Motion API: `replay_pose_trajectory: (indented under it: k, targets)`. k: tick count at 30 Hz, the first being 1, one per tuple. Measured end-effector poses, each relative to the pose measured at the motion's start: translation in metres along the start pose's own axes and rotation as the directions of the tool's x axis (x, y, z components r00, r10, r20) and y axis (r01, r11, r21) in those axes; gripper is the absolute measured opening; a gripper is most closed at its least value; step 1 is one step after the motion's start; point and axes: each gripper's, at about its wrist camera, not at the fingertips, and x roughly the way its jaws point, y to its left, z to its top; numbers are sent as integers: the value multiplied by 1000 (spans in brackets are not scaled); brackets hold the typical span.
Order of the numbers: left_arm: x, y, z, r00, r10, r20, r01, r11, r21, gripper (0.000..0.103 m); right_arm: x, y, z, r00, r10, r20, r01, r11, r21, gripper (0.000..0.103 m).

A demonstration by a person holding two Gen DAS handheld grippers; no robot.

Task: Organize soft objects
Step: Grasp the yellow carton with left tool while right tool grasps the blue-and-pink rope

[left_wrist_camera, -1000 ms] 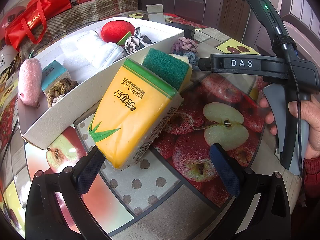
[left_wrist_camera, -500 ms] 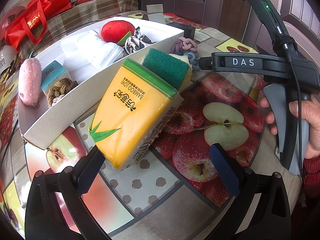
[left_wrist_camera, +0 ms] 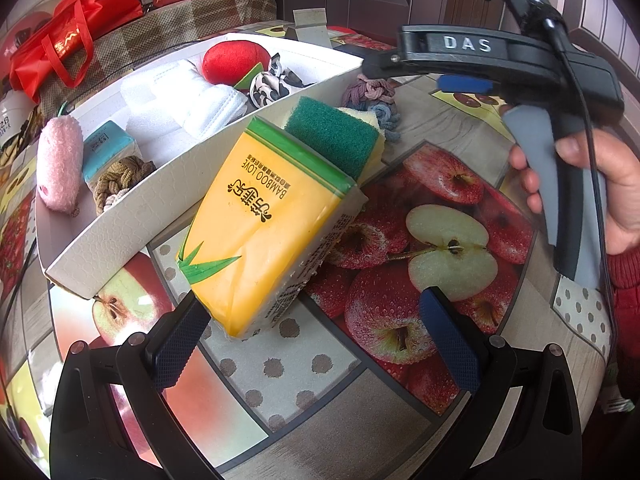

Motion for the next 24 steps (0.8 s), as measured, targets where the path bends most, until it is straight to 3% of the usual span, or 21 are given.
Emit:
replay_pose_trajectory:
  k: [2,4,5,7,10,13,17,24]
  targets:
    - [0,0,0,1000,0,0,0,1000,0,103,17,4,0,999,28,-40,-28,1000,-7,100]
    - [-4,1,-5,1000,0,3,0,1000,0,103,33,4,-2,995,33,-94,-34,999,-6,73]
    - [-9,4,-9,1000,10,11,-9,1000,-6,100,29,5,-1,996,47,-77,-48,999,-10,71]
    - [-27,11,-19,998,0,63,2,999,-32,90,28,2,-4,991,96,-92,-97,995,-2,26]
    - [-62,25,-28,984,6,180,3,999,-46,91,25,-9,-6,986,149,-81,-145,988,55,25]
    - [-74,35,-21,977,22,212,-19,1000,-18,91,24,-13,-8,982,172,-77,-166,983,81,24]
    - [-61,40,-8,990,-26,141,22,999,29,91,20,-11,-11,981,181,-77,-175,982,75,24]
    - [-24,36,-9,1000,16,17,-17,997,81,88,21,-12,-12,979,190,-75,-184,980,80,24]
